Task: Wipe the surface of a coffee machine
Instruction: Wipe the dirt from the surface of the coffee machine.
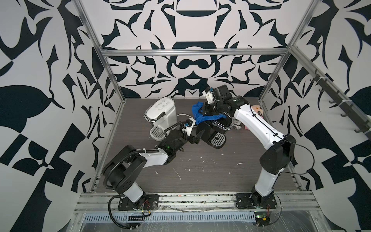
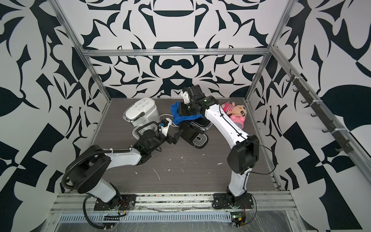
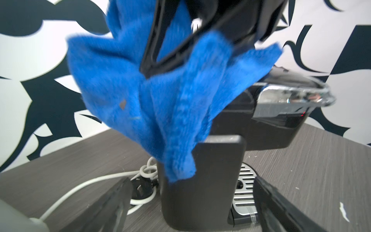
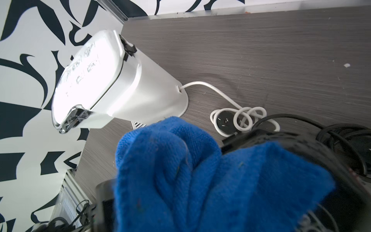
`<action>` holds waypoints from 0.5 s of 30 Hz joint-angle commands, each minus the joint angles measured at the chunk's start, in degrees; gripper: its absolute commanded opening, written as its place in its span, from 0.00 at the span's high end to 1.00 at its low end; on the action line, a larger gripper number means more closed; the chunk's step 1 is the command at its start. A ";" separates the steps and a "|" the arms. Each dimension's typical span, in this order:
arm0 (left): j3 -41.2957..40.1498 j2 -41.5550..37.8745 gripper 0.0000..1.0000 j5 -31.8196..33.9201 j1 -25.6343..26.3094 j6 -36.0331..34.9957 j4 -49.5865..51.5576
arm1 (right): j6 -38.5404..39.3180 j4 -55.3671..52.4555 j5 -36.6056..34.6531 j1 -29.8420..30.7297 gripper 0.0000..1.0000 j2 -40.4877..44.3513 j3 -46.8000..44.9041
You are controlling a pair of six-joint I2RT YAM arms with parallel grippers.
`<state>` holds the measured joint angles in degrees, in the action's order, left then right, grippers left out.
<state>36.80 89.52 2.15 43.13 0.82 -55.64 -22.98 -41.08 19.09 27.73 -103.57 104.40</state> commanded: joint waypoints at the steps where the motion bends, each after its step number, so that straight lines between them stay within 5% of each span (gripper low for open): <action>1: -1.08 -4.10 0.04 0.45 -0.07 0.23 4.08 | -2.50 -0.64 -5.03 -1.43 1.00 0.36 -1.07; 15: 0.12 -7.25 0.05 -1.25 -0.07 3.39 8.96 | -13.07 11.85 0.57 -11.58 1.00 11.85 -19.29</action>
<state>36.05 83.42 1.83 43.13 2.72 -47.29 -34.44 -27.38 21.23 16.91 -92.88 88.18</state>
